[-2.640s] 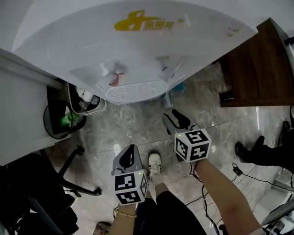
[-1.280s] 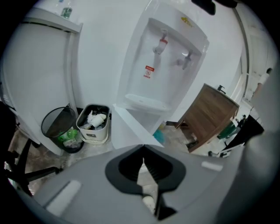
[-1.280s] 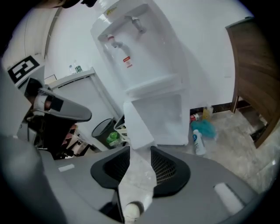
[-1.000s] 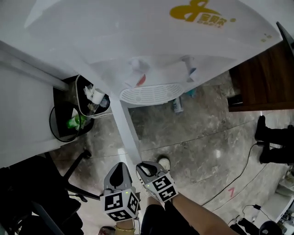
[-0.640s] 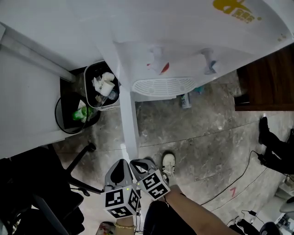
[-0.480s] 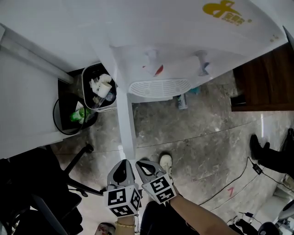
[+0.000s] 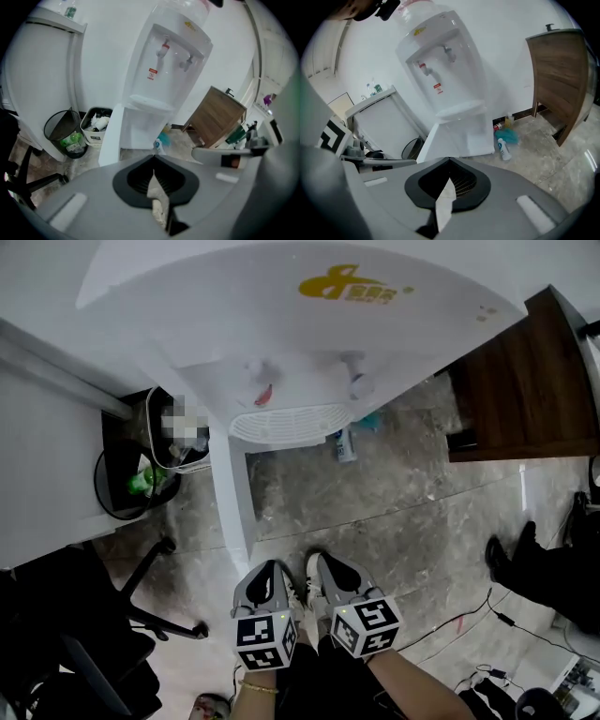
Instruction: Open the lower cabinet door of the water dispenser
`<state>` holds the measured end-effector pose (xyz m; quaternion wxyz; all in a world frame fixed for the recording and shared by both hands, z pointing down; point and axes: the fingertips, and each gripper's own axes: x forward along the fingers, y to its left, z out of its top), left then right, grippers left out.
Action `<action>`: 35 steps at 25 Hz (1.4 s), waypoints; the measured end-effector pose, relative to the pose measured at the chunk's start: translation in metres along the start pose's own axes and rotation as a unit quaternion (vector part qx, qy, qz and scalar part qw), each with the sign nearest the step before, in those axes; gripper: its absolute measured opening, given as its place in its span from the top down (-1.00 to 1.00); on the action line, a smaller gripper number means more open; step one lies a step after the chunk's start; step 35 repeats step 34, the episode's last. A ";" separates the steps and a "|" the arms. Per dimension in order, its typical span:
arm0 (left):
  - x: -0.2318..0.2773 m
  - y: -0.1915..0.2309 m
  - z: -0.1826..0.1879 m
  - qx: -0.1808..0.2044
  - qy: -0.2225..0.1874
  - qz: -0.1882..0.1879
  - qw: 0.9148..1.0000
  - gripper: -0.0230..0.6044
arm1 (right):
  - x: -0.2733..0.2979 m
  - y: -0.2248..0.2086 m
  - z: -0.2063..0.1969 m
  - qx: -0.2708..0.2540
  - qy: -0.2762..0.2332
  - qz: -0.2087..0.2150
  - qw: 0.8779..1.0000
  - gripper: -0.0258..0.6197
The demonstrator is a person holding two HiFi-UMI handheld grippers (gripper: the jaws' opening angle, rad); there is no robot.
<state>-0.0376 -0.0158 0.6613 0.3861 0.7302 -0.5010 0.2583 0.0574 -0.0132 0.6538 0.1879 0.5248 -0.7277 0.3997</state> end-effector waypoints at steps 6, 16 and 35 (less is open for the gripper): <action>0.003 -0.001 -0.002 0.003 0.006 0.002 1.000 0.90 | -0.003 -0.003 -0.001 -0.002 0.004 -0.003 1.000 0.92; 0.004 0.001 -0.002 0.005 0.011 0.001 1.000 0.90 | 0.005 0.003 0.002 -0.011 0.016 0.005 1.000 0.93; 0.005 0.000 0.001 -0.001 0.011 0.004 1.000 0.90 | 0.006 0.012 0.003 -0.018 0.020 0.017 0.999 0.93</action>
